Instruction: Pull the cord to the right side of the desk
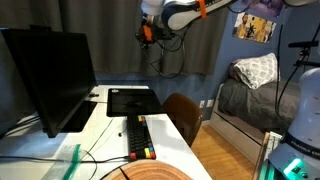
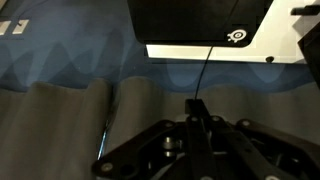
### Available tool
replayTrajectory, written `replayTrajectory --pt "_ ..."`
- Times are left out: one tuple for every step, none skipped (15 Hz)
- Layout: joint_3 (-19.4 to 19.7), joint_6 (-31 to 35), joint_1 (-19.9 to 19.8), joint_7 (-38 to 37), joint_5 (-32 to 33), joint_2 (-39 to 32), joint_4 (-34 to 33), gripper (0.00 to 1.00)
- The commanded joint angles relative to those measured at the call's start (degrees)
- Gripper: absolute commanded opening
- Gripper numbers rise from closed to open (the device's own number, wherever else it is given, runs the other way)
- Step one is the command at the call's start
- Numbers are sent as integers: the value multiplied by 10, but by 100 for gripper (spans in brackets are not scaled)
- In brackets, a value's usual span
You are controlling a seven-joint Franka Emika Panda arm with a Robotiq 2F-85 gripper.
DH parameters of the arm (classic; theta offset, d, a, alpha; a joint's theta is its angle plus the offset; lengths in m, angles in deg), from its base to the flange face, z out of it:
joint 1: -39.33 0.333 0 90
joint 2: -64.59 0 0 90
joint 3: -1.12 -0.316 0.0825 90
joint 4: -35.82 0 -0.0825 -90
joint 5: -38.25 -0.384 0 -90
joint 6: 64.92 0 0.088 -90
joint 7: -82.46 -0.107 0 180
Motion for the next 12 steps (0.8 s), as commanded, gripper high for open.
replayTrajectory --pt "-2 9 -26 -57 114 -1 -30 0" --pt "-2 7 -33 -68 144 -1 -41 0" --pt "-3 7 -41 -83 172 1 -51 0" --pt "-4 5 -48 -96 201 3 -61 0" --pt "-5 2 -54 -115 225 4 -73 0" --pt "-5 1 -60 -132 251 6 -81 0" --pt "-5 -1 -65 -150 276 9 -90 0" --pt "-5 -6 -70 -170 301 12 -96 0" --pt "-6 -12 -74 -191 327 13 -102 0" --pt "-8 -17 -80 -209 343 16 -105 0" --pt "-10 -22 -85 -219 352 17 -106 0" --pt "-13 -26 -91 -228 355 17 -105 0"
